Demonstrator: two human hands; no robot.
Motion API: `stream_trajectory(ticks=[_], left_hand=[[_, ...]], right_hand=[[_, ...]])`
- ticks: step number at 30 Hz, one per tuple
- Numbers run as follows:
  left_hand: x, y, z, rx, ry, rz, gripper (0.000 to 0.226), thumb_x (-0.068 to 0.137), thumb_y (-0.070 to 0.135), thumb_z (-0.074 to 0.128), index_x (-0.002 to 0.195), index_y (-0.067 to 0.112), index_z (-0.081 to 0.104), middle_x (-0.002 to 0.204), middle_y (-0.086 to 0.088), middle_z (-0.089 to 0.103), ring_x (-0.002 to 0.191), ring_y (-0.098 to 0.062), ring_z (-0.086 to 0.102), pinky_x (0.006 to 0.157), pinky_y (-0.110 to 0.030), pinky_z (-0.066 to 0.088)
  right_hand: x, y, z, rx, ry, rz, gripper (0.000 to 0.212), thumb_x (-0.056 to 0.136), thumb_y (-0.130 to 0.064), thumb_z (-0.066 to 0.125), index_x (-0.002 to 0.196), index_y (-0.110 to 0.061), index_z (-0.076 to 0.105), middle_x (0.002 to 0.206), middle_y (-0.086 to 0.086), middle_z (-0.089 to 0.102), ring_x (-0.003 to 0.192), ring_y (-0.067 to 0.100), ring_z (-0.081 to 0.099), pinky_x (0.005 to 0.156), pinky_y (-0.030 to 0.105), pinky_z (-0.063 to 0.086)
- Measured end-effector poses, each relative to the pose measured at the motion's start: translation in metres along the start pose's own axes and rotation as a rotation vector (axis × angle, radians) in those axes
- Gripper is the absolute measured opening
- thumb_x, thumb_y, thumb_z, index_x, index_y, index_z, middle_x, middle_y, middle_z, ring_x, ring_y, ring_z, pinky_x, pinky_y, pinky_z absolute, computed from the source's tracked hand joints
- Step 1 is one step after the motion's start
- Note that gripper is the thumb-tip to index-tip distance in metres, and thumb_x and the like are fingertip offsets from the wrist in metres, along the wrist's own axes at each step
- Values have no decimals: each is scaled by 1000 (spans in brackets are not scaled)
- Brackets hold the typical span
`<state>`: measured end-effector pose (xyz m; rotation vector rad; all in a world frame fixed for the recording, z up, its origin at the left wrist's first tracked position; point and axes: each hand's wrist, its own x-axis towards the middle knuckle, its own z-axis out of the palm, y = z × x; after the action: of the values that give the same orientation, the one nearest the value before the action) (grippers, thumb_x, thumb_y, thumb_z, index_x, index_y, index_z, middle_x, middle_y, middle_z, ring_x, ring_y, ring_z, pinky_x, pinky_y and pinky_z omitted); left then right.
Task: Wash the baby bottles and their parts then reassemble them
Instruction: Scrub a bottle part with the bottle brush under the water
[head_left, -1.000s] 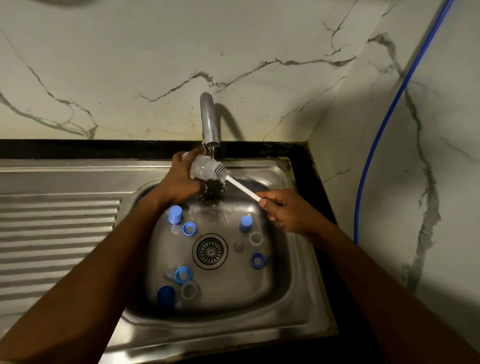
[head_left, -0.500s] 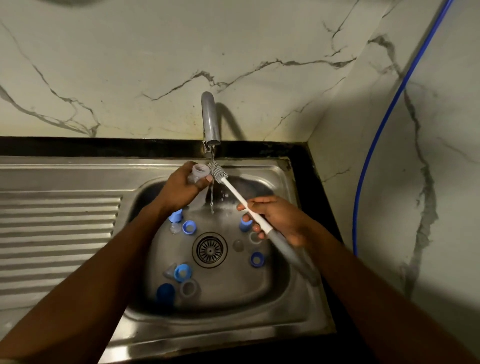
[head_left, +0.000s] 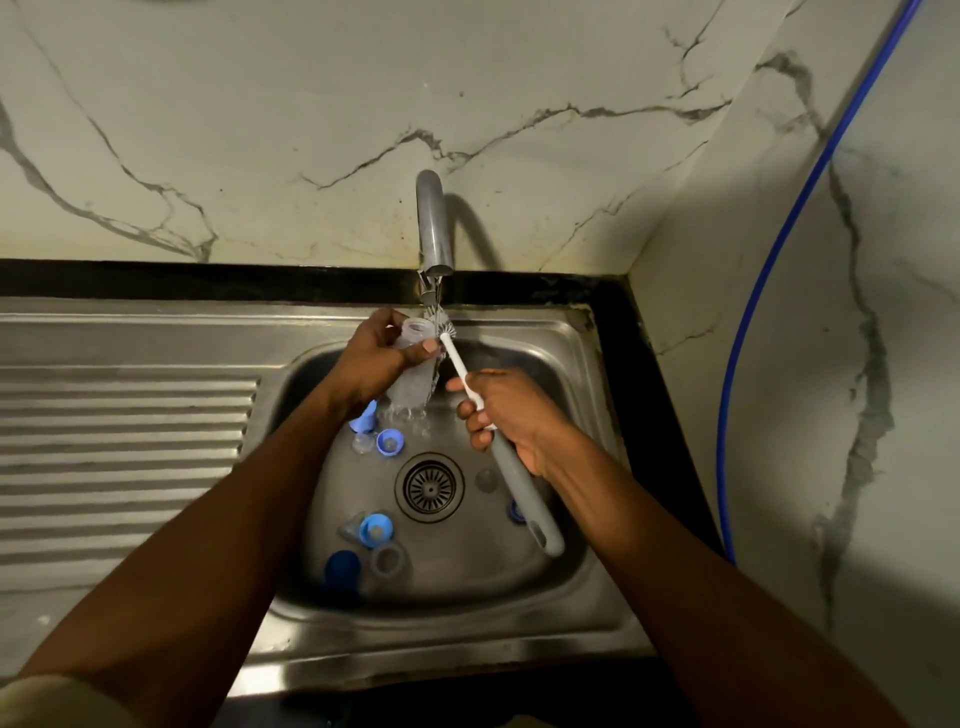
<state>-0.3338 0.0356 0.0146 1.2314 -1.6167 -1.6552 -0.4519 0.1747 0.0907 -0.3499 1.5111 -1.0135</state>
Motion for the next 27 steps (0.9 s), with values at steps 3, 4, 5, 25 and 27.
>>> stream_trajectory(ticks=[3,4,5,25,27], left_hand=[[1,2,8,-10,48,38,16,90,14,74,101,15,63,104,-6,71,96,-24,67,87,-44,57],[3,2,8,-40,91,42,13,92,15,71,103,15,66,102,-5,71,96,-23,67,87,-44,56],[3,4,9,-68,105,46,10,93,15,69,103,16,67,101,-4,71,96,-23,67,88,-44,56],[8,5,7,-321,-72,7,20,101,20,56,117,19,68,107,-4,74,103,-25,69,83,-40,58],[2,6,16,-323,-128,48,33,93,23,66,125,15,64,111,-6,72,101,-20,69,79,-34,57]], right_hand=[[-5,-1,-2,32,18,5,26,100,-8,39,111,0,62,60,0,47,39,4,34,37,17,30],[-9,1,-2,25,12,10,27,101,-8,39,113,0,61,61,1,47,40,4,35,37,17,31],[-13,3,-4,16,7,11,27,101,-8,38,113,0,61,62,1,47,40,4,35,37,17,31],[-26,-8,9,108,6,-17,23,98,-5,38,103,-4,61,55,-2,45,37,3,35,36,17,32],[-26,-13,9,156,2,-14,22,98,-4,38,100,-5,59,54,-2,44,35,3,33,35,16,31]])
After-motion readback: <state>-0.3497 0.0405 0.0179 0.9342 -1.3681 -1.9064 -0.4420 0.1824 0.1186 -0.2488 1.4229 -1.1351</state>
